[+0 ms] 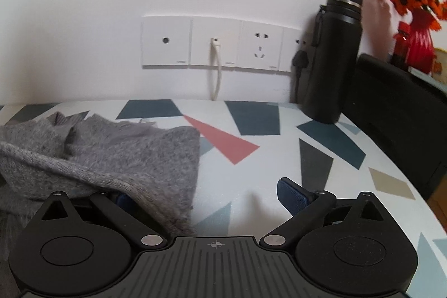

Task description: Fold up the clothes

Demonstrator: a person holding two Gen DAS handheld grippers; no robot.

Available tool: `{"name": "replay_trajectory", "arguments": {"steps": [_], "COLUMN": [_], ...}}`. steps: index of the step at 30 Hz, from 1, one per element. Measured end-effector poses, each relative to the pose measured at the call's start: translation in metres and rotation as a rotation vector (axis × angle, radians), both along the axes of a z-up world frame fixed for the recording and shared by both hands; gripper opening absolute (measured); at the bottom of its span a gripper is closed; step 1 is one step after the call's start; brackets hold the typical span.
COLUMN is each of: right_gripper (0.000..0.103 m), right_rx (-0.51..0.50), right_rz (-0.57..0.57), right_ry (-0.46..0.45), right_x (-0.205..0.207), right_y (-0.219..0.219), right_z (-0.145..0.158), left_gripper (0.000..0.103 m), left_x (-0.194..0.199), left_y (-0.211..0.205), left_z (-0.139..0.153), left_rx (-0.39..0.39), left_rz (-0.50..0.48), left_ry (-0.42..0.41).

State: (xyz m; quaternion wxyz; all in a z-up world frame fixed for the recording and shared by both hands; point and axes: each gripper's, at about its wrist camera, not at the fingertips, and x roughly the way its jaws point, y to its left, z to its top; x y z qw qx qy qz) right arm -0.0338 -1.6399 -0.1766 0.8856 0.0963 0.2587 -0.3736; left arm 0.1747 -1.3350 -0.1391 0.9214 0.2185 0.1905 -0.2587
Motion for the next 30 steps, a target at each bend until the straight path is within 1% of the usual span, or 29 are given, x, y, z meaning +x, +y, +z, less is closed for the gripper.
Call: {"name": "replay_trajectory", "arguments": {"steps": [2,3,4,6,8,10,12,14,15,16,18,19,20,21,23,24,25,26,27,28,30], "right_gripper": [0.096,0.096,0.096,0.096,0.096,0.096,0.096,0.096,0.096,0.096,0.096,0.096,0.096,0.096,0.096,0.096,0.096,0.096,0.096,0.096,0.096], "right_rx": [0.012,0.015,0.013,0.008,0.005,0.006,0.009,0.011,0.012,0.012,0.012,0.013,0.013,0.013,0.014,0.017,0.021,0.027,0.033,0.039,0.050], "right_rz": [-0.005,-0.003,0.002,0.017,0.025,0.029,0.028,0.026,0.025,0.024,0.025,0.025,0.026,0.027,0.026,0.023,0.019,0.014,0.009,0.004,-0.013], "right_ry": [-0.004,-0.003,0.000,0.010,0.018,0.023,0.025,0.023,0.021,0.019,0.015,0.014,0.013,0.013,0.015,0.016,0.017,0.017,0.017,0.017,0.013], "right_x": [0.000,0.000,0.000,0.002,0.003,0.004,0.004,0.003,0.002,0.002,0.001,0.001,0.001,0.001,0.001,0.000,0.000,0.000,0.000,-0.001,-0.002], "right_y": [-0.002,-0.002,-0.002,0.001,0.002,0.002,0.001,0.000,0.000,0.000,0.000,0.000,0.001,0.001,0.001,0.000,0.000,-0.002,-0.003,-0.004,-0.006], "right_z": [0.000,0.000,0.000,-0.001,-0.002,-0.003,-0.003,-0.003,-0.003,-0.003,-0.002,-0.002,-0.002,-0.003,-0.003,-0.003,-0.004,-0.004,-0.004,-0.005,-0.004], "left_gripper": [0.103,0.103,0.103,0.103,0.103,0.103,0.102,0.086,0.065,0.046,0.034,0.027,0.026,0.026,0.031,0.035,0.042,0.049,0.062,0.064,0.064], "left_x": [0.002,0.004,0.007,0.014,0.017,0.013,0.011,0.010,0.010,0.010,0.010,0.005,0.001,-0.003,-0.009,-0.011,-0.014,-0.015,-0.016,-0.017,-0.018], "left_y": [0.006,0.008,0.008,0.005,0.000,-0.004,0.000,0.006,0.010,0.014,0.023,0.028,0.031,0.036,0.049,0.057,0.064,0.068,0.071,0.074,0.079], "left_z": [0.004,0.005,0.004,-0.002,-0.012,-0.019,-0.017,-0.011,-0.007,-0.002,0.008,0.014,0.019,0.024,0.031,0.032,0.034,0.031,0.026,0.021,0.014], "left_rx": [-0.012,-0.014,-0.008,0.029,0.088,0.135,0.107,0.071,0.051,0.031,-0.008,-0.021,-0.030,-0.044,-0.075,-0.091,-0.107,-0.097,-0.072,-0.045,-0.010], "left_rz": [0.037,0.051,0.055,0.033,-0.010,-0.034,-0.051,-0.070,-0.081,-0.091,-0.112,-0.112,-0.105,-0.092,-0.055,-0.032,-0.008,0.005,0.011,0.014,0.034], "left_ry": [-0.037,-0.038,-0.021,0.040,0.077,0.052,0.041,0.040,0.045,0.050,0.061,0.034,0.010,0.007,0.021,0.039,0.057,0.075,0.092,0.096,0.093]}}
